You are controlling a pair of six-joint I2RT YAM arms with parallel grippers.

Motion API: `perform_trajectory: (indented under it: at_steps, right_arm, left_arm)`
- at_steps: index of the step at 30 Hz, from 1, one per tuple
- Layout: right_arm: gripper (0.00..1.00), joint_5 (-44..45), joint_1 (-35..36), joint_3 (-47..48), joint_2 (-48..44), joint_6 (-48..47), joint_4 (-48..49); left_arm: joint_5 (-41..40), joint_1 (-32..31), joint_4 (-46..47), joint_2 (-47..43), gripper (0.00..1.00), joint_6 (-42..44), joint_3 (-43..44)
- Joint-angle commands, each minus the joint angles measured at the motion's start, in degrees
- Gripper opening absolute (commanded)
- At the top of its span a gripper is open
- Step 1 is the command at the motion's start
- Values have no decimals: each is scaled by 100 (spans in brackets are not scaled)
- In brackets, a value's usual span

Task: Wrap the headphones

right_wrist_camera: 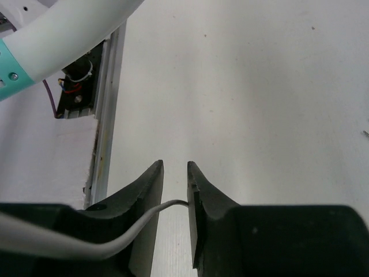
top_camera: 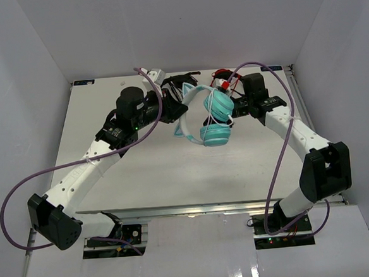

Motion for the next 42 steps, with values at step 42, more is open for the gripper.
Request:
perform_trajectory:
  at_steps: [42]
  right_arm:
    - [17, -430, 89, -1728, 193, 2250, 3337]
  left_arm:
    - [-2119, -24, 942, -59, 0, -2735, 1207]
